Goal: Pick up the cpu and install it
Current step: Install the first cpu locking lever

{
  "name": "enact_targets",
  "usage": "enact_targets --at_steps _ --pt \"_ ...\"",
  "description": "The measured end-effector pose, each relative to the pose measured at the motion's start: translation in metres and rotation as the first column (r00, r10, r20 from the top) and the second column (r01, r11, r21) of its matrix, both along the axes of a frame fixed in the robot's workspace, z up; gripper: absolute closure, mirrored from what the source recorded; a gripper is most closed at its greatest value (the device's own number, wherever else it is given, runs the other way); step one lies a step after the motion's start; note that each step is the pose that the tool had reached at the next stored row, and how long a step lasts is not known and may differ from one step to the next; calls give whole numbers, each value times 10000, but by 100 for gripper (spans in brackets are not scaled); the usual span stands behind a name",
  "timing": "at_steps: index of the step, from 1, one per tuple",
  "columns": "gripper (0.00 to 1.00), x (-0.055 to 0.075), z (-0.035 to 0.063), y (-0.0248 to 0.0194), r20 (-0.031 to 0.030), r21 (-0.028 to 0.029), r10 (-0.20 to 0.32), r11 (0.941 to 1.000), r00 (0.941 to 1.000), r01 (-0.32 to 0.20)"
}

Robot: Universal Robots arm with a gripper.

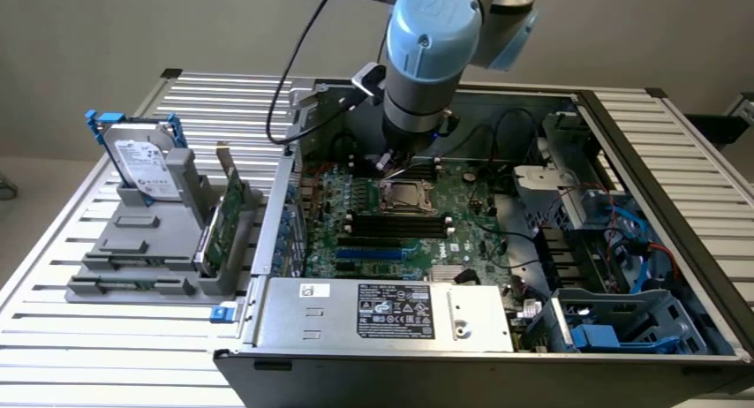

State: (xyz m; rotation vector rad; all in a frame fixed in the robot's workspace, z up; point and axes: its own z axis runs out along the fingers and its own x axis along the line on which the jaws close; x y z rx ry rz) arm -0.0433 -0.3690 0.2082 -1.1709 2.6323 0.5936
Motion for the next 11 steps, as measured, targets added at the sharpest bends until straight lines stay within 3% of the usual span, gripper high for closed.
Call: enact_targets --at_steps 11 --pt "89 73 -13 1 0 0 -7 10000 10000 7"
